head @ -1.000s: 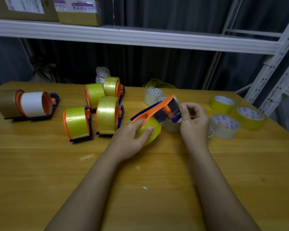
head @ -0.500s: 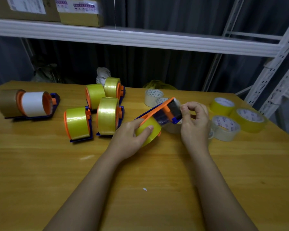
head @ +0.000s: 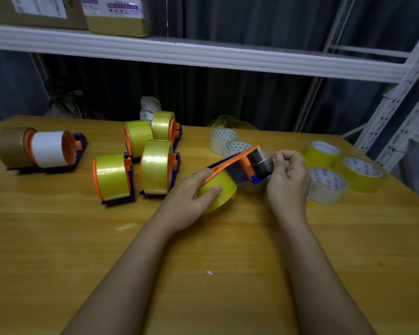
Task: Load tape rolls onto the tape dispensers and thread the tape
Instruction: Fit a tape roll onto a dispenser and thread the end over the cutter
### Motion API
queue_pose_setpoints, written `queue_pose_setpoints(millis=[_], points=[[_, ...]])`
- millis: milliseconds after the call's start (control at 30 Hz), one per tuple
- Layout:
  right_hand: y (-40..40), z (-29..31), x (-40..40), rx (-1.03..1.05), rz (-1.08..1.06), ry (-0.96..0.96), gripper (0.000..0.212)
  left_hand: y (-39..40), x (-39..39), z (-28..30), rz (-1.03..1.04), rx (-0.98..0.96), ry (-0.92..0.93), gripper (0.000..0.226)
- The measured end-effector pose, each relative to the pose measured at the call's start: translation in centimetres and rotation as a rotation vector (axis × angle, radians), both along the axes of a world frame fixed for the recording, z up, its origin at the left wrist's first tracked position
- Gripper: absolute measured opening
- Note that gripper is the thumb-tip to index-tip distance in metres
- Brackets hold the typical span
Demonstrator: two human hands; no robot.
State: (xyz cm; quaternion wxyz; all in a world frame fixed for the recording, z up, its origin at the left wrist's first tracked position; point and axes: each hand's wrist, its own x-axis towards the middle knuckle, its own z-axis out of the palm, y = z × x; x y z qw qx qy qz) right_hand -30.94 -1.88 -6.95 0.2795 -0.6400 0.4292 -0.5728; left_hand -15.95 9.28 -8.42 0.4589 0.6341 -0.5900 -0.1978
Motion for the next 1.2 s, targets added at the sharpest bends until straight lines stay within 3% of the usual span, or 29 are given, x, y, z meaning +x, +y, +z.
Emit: queue_pose_setpoints(millis=[233, 367, 500, 733, 1000, 1100, 1200], points=[[0.1, 0.2, 0.0, -0.012, -0.001, 0.004, 0.012, 0.0, 0.1, 0.1, 0.029, -0.006, -0.010, 0.024], [0.4, 0.3, 0.1, -0.033, 0.033, -0.004, 0.013, -0.3, 0.0, 0.0, 0.099, -0.007, 0.046, 0.032], [0.4, 0.2, 0.2, -0.005, 0.028, -0.003, 0.013, -0.4, 0.0, 0.1, 0.108, -0.037, 0.115, 0.009], [0.0, 0.1, 0.3, 0.051, 0.044, -0.100, 0.022, -0.4, 0.5, 0.1, 0.096, -0.049, 0.044, 0.024], [0.4, 0.4, 0.3, 0.028, 0.095, -0.107, 0.021, -0.8, 0.6, -0.2, 0.148, -0.088, -0.033, 0.022], [0.5, 0.5, 0.3, 0.026, 0.121, -0.120, 0.022, -0.8, 0.3, -0.1, 0.167, -0.056, -0.051, 0.030], [0.7, 0.5, 0.4, 0.036, 0.133, -0.123, 0.023, -1.0, 0.4, -0.2, 0.177, -0.074, -0.027, 0.020]])
